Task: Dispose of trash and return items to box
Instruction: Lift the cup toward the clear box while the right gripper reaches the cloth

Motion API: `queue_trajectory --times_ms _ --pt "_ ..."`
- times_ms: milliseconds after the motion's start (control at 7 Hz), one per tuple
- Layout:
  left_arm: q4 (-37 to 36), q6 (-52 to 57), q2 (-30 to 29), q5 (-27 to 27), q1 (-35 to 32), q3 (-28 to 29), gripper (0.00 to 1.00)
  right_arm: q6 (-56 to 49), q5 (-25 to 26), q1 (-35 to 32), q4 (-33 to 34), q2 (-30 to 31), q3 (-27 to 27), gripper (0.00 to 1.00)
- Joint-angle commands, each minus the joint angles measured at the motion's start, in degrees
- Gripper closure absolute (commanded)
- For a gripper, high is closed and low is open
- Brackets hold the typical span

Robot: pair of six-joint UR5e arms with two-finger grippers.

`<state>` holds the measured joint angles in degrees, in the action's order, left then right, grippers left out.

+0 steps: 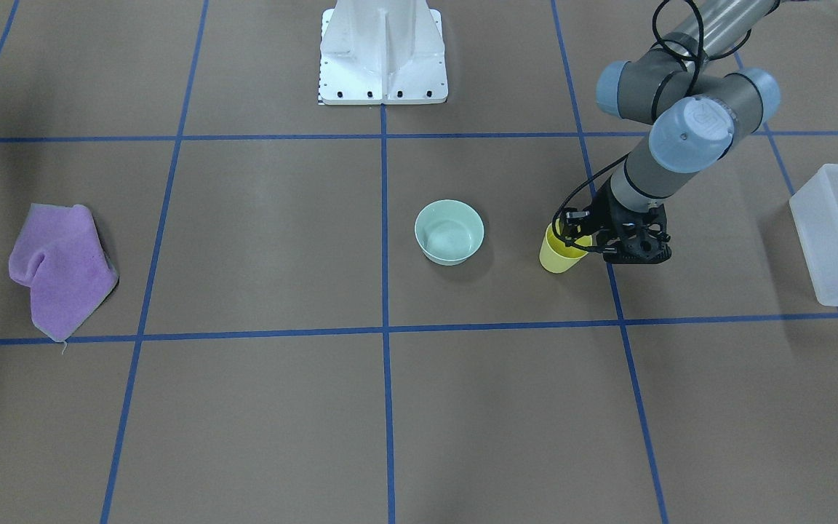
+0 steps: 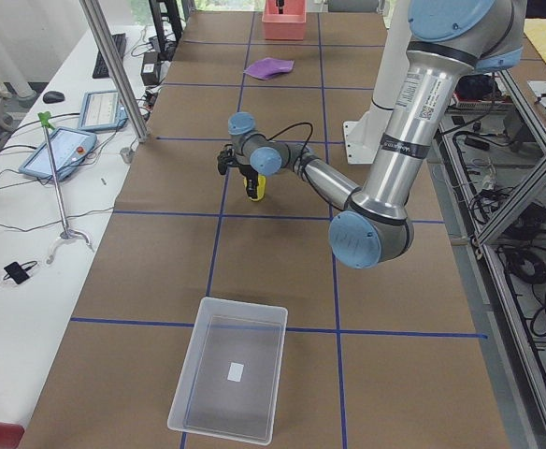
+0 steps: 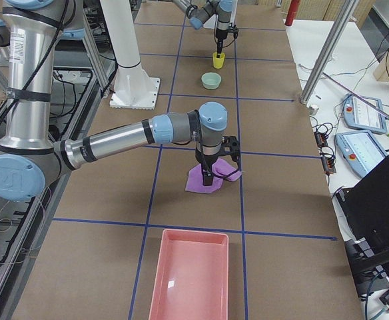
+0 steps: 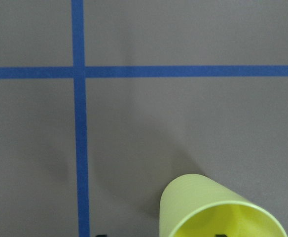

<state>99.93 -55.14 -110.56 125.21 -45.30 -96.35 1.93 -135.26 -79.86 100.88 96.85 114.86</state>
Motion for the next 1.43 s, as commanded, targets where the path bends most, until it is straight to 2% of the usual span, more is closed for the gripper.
queue_trajectory --times_ms 0,286,429,571,714,857,1000,1143,1286 --pt "-0.09 -0.76 0.0 0.38 0.22 -0.59 1.0 0.0 0.0 0.58 -0.07 -3.41 -3.05 0.0" --pt "-0.52 0.47 0.96 2.57 -3.45 -2.34 1.0 2.96 0.09 2.77 -0.15 -5.25 -3.5 0.0" --pt "-0.53 3.87 2.7 8.07 -8.35 -4.53 1.0 6.73 0.43 4.87 -1.89 -5.88 -3.85 0.0" --pt "-1.66 7.73 4.81 10.04 -12.49 -7.07 1.0 10.94 0.61 7.33 -9.74 -5.88 -7.86 0.0" --pt "-5.24 16.38 7.09 10.58 -16.7 -8.58 1.0 16.47 0.7 9.36 -20.52 -5.88 -13.47 0.0" --pt "-11.36 28.82 9.29 10.58 -22.14 -9.81 1.0 21.74 1.22 11.12 -27.07 -5.88 -15.87 0.0" --pt "-17.52 42.09 9.57 10.24 -27.42 -9.22 1.0 24.15 2.01 12.53 -27.75 -5.88 -15.72 0.0" --pt "-20.97 53.18 9.58 10.23 -32.78 -5.82 1.0 24.87 2.19 13.76 -27.75 -5.88 -15.72 0.0" --pt "-20.4 62.95 9.58 10.32 -36.75 0.83 1.0 25.92 2.98 14.73 -27.75 -5.88 -15.72 0.0"
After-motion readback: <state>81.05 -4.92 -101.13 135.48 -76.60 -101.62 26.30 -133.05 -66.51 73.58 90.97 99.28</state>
